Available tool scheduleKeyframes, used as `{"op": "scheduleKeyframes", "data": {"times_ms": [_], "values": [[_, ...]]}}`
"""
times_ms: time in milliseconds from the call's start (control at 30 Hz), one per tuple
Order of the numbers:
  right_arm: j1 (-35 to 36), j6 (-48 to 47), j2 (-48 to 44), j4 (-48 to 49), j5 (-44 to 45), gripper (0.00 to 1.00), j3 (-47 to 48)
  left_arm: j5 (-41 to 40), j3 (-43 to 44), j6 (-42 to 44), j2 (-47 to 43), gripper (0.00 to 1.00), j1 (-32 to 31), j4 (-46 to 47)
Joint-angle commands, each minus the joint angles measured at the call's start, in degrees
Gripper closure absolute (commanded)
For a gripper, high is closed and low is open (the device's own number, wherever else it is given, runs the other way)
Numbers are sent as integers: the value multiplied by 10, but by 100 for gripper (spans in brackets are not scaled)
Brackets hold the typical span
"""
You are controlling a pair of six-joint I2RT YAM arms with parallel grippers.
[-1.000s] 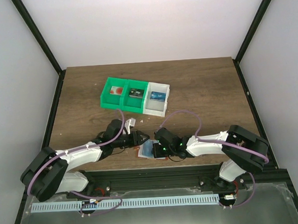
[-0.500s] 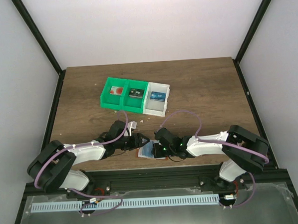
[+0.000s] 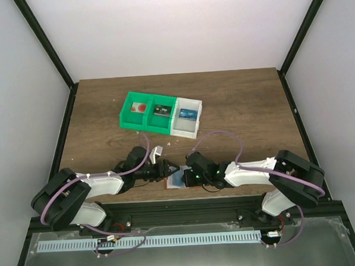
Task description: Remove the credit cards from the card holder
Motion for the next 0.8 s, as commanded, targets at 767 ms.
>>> {"op": "scheduleKeyframes", "data": {"times_ms": [767], "values": [[5, 44, -329, -102, 170, 80, -88, 41, 78, -38, 89, 40, -64, 123]]}}
